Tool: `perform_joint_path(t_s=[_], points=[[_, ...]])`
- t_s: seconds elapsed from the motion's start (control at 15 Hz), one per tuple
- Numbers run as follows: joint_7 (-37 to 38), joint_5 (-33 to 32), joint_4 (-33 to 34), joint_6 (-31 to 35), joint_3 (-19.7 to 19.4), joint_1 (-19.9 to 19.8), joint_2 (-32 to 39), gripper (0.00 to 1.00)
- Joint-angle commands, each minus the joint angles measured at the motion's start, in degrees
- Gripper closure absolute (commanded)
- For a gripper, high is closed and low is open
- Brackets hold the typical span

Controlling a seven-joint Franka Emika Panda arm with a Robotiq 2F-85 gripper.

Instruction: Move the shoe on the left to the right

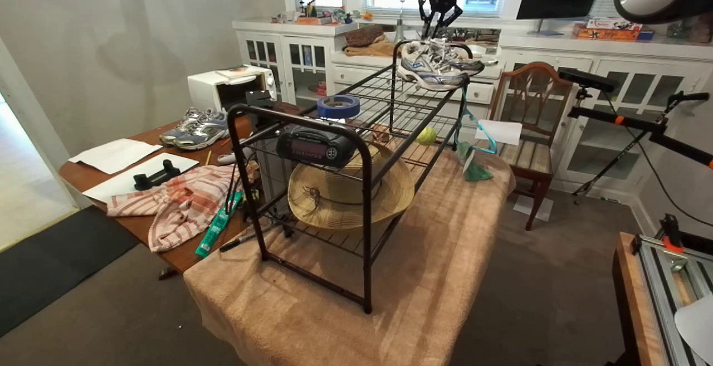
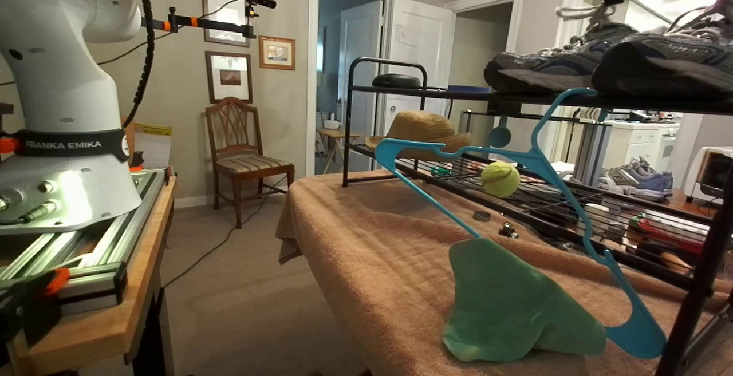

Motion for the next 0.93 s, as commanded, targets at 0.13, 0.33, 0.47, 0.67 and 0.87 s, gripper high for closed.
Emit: perform_joint_path(t_s=[0.13, 0.33, 0.47, 0.67, 0.87], points=[[10.33, 0.45, 2.5, -1.61, 0.02, 2.5, -2.15, 0.3], [9.47, 0.38, 0.44, -1.52, 1.36, 4.98, -5.85, 0.08], [3.76, 0.49, -1.59, -0.79, 3.02, 6.39, -8.18, 0.0], [-3.34, 0.29, -5.07, -2.0, 5.19, 8.12, -11.61, 0.0], [-10.59, -0.62, -9.38, -4.87, 6.23, 9.01, -15.39, 0.0]])
